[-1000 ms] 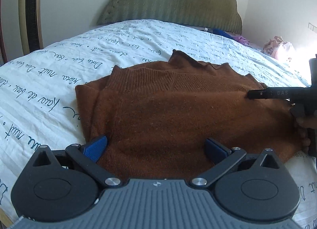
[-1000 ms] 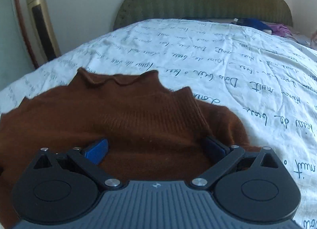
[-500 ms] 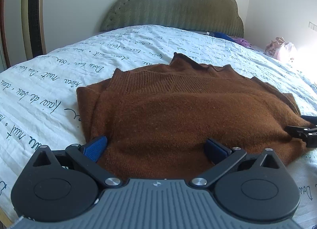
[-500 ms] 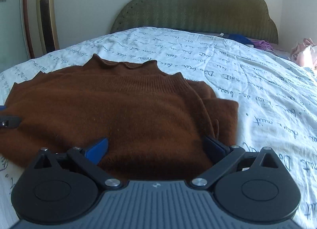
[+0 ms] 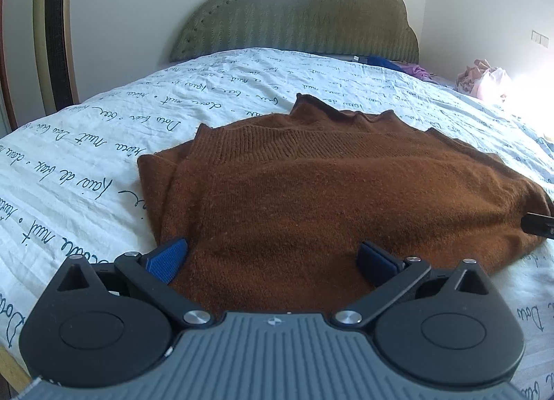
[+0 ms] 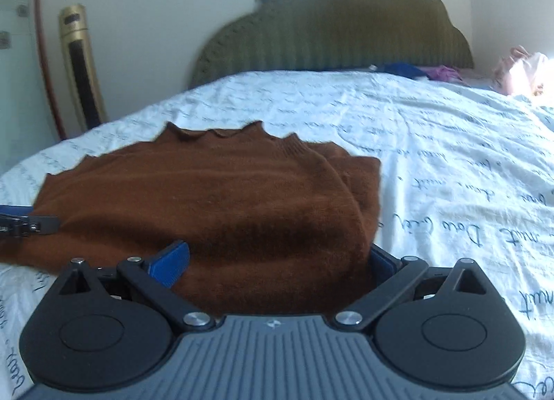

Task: Fold small clothes

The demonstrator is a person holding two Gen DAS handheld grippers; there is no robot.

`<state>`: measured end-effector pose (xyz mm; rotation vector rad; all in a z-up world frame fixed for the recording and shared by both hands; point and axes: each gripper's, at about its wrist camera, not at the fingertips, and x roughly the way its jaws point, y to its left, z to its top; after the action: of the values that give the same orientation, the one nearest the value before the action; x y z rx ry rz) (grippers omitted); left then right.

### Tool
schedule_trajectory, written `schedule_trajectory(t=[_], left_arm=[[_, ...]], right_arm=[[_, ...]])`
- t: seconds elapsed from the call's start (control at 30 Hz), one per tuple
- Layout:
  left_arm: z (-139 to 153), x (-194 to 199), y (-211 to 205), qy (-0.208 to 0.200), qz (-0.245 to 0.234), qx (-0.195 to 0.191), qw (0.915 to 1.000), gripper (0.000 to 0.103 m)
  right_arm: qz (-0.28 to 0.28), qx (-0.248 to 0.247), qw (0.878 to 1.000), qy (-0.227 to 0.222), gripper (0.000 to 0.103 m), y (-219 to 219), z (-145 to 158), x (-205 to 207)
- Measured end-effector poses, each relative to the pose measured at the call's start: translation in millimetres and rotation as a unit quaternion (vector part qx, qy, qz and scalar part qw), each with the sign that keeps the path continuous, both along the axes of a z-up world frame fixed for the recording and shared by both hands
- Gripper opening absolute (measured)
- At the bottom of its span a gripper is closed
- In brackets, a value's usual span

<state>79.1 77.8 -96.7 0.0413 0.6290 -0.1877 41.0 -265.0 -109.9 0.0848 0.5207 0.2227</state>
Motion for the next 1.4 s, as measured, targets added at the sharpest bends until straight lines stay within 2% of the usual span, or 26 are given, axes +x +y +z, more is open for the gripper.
schedule_trajectory(t=[0.03, 0.1, 0.17, 0.23, 0.3, 0.4, 0.47, 0.53, 0.63, 0.67, 0.73, 0.8, 0.9, 0.93, 1.0, 1.07, 1.13, 1.17, 1.27, 1.4], left_arm=[[-1.3, -2.6, -0.3, -0.001, -0.003, 0.007, 1.0000, 0.103], [-4.1, -8.4, -0.6, -0.004, -0.008, 0.022, 0.9997, 0.103], [-5.5, -10.1, 4.7, 0.003, -0.003, 0.019, 0.9998, 0.103], [-5.7, -7.5, 18.4, 0.027, 0.003, -0.018, 0.9995, 0.103], [-0.7, -7.6, 29.6, 0.035, -0.003, -0.030, 0.9989, 0.103], [14.1, -16.7, 43.9, 0.032, -0.001, -0.058, 0.9978, 0.103], [26.5, -24.1, 48.0, 0.010, -0.014, -0.083, 0.9964, 0.103], [36.3, -28.8, 44.2, -0.011, -0.042, -0.119, 0.9919, 0.103], [32.1, -19.7, 29.5, 0.008, -0.085, -0.153, 0.9844, 0.103], [24.1, -14.1, 23.2, 0.026, -0.085, -0.150, 0.9847, 0.103], [5.8, -5.3, 17.4, 0.050, -0.079, -0.133, 0.9867, 0.103], [-0.2, -14.2, 12.1, 0.030, -0.088, -0.105, 0.9901, 0.103], [-1.6, -29.1, 1.2, 0.032, -0.097, -0.052, 0.9934, 0.103], [-1.0, -33.2, 2.8, 0.031, -0.100, -0.049, 0.9933, 0.103], [5.2, -36.8, 15.9, 0.032, -0.111, -0.076, 0.9904, 0.103], [17.7, -28.7, 41.2, 0.035, -0.097, -0.134, 0.9856, 0.103], [30.9, -12.0, 70.0, 0.032, -0.061, -0.180, 0.9812, 0.103], [35.1, -2.2, 82.5, 0.034, -0.043, -0.191, 0.9800, 0.103], [41.6, 37.8, 113.8, 0.057, -0.020, -0.210, 0.9759, 0.103], [29.3, 84.6, 131.1, 0.120, -0.025, -0.245, 0.9619, 0.103]], right_arm=[[0.001, -0.006, 1.000, 0.017, 0.103, 1.9, -0.4, 3.7], [-0.012, -0.022, 0.996, 0.083, 0.103, 5.8, -8.1, 22.2], [-0.007, -0.027, 0.996, 0.087, 0.103, 8.4, -8.4, 24.7], [-0.035, -0.019, 0.997, 0.069, 0.103, 6.1, -7.5, 16.9], [-0.085, -0.023, 0.996, 0.033, 0.103, 3.9, -1.0, 0.0], [-0.100, 0.026, 0.995, -0.005, 0.103, -8.0, 7.5, -20.4], [-0.084, 0.029, 0.996, -0.018, 0.103, -4.5, 12.6, -25.7], [-0.036, 0.011, 0.999, -0.025, 0.103, 10.3, 15.3, -24.0], [0.015, -0.001, 1.000, -0.009, 0.103, 33.3, 10.4, -11.5], [0.015, 0.001, 1.000, 0.013, 0.103, 35.7, 5.9, -4.1], [0.002, 0.000, 0.996, 0.085, 0.103, 35.3, -4.6, 10.9], [0.018, -0.006, 0.996, 0.089, 0.103, 32.0, -3.2, 6.0], [0.043, -0.087, 0.991, 0.097, 0.103, 46.4, -1.8, -6.2], [0.036, -0.091, 0.991, 0.097, 0.103, 48.9, 4.5, -7.6], [0.020, -0.047, 0.995, 0.082, 0.103, 44.9, 18.0, -10.9], [0.011, -0.003, 0.998, 0.062, 0.103, 40.7, 26.0, -9.0], [-0.033, -0.009, 0.998, 0.059, 0.103, 46.3, 27.6, 0.2], [-0.034, -0.021, 0.997, 0.059, 0.103, 55.8, 27.2, 1.5], [0.037, -0.031, 0.998, 0.048, 0.103, 91.5, 23.3, -2.2], [0.103, -0.045, 0.993, 0.036, 0.103, 146.5, 17.1, -10.5]])
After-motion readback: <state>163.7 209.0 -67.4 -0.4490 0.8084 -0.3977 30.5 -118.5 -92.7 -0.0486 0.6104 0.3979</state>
